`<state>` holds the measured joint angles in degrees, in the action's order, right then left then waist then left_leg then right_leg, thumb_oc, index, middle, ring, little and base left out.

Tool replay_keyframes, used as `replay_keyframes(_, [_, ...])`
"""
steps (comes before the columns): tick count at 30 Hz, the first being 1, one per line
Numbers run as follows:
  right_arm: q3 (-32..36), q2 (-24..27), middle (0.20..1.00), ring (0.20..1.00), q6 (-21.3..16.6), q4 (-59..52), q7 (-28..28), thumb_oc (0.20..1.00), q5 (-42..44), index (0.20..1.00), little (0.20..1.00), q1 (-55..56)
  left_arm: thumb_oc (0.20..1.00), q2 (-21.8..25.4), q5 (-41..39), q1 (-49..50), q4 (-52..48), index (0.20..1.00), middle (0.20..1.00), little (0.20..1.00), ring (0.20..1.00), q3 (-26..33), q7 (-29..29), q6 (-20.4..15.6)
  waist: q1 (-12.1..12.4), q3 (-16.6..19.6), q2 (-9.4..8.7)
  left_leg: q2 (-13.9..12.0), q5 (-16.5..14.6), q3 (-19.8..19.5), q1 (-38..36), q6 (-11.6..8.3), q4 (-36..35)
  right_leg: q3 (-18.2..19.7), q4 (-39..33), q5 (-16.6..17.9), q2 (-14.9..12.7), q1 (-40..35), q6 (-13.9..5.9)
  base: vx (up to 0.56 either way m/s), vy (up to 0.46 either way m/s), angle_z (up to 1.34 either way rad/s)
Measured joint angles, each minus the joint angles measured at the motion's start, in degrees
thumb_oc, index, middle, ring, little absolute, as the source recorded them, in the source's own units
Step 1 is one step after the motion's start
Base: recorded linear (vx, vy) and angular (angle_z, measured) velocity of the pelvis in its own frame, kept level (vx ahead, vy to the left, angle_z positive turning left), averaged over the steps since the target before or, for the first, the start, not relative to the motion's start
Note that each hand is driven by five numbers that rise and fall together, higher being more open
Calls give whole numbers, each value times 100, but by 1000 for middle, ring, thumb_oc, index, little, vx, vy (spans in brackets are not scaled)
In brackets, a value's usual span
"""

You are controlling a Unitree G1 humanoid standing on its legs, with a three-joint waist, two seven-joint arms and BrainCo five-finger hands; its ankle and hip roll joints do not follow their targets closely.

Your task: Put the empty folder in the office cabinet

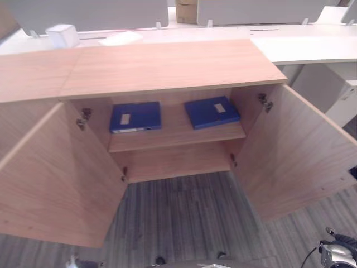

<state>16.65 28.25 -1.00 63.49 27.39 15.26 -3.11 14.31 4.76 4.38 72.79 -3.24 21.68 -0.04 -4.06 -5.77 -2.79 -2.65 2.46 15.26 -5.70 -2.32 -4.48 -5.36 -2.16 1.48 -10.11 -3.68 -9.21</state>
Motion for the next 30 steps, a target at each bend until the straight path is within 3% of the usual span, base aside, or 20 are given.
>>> replay_keyframes(2, [363, 176, 1000, 1000, -72, -15, -3, 1000, 434, 1000, 1000, 125, 1000, -195, -2, -2, -43, 1000, 1000, 1000, 1000, -69, -74, 7, 3, 122, 85, -205, 56, -46, 100, -109, -28, -12, -265, 94, 218, -46, 121, 38, -115, -3])
replay_keyframes(7, [314, 355, 1000, 1000, -121, -33, -580, 1000, 868, 1000, 1000, 427, 1000, -307, -3, -131, -201, 1000, 1000, 1000, 1000, -343, -191, -23, -45, 327, 185, -358, 87, -170, 288, -235, -49, -45, -280, 28, 388, 91, 198, 4, -75, 0])
replay_keyframes(13, [-526, 644, 1000, 1000, -117, -89, -1712, 1000, 1341, 1000, 1000, 69, 1000, -118, 10, -229, -415, 1000, 1000, 1000, 1000, -574, -513, -55, -37, 383, 120, -337, 219, -168, 322, -264, -53, -28, -301, 133, 363, 121, 214, 2, -13, -2])
replay_keyframes(17, [-555, 712, 1000, 1000, -155, -94, -2243, 1000, 1848, 1000, 1000, -448, 1000, -80, 10, -65, -407, 1000, 1000, 1000, 1000, -571, -640, -82, 111, 402, 133, -316, 233, -270, 332, -253, -53, -110, -302, 138, 346, 114, 208, 3, -19, 12])
replay_keyframes(21, [-817, 844, 1000, 1000, -190, -329, -2456, 1000, 2633, 1000, 1000, -1179, 1000, -97, 8, 322, -351, 1000, 1000, 1000, 1000, -573, -738, -92, 270, 436, 236, -300, 263, -331, 324, -250, -26, -170, -302, 139, 332, 81, 210, -4, -13, 10])
replay_keyframes(24, [-868, 960, 1000, 1000, -199, -187, -2176, 1000, 3001, 1000, 1000, -1347, 1000, -90, 6, 570, -288, 1000, 1000, 1000, 1000, -576, -759, -81, 455, 424, 283, -294, 304, -387, 389, -243, -6, -240, -296, 187, 327, 69, 251, -11, -14, 8])
replay_keyframes(30, [-1354, 1030, 1000, 1000, -158, -67, -2103, 1000, 3221, 1000, 1000, -1642, 1000, -91, 7, 572, -302, 1000, 1000, 1000, 1000, -614, -788, -177, 353, 413, 343, -305, 311, -457, 466, -262, -56, -325, -306, 189, 328, 95, 209, 4, -13, 4])
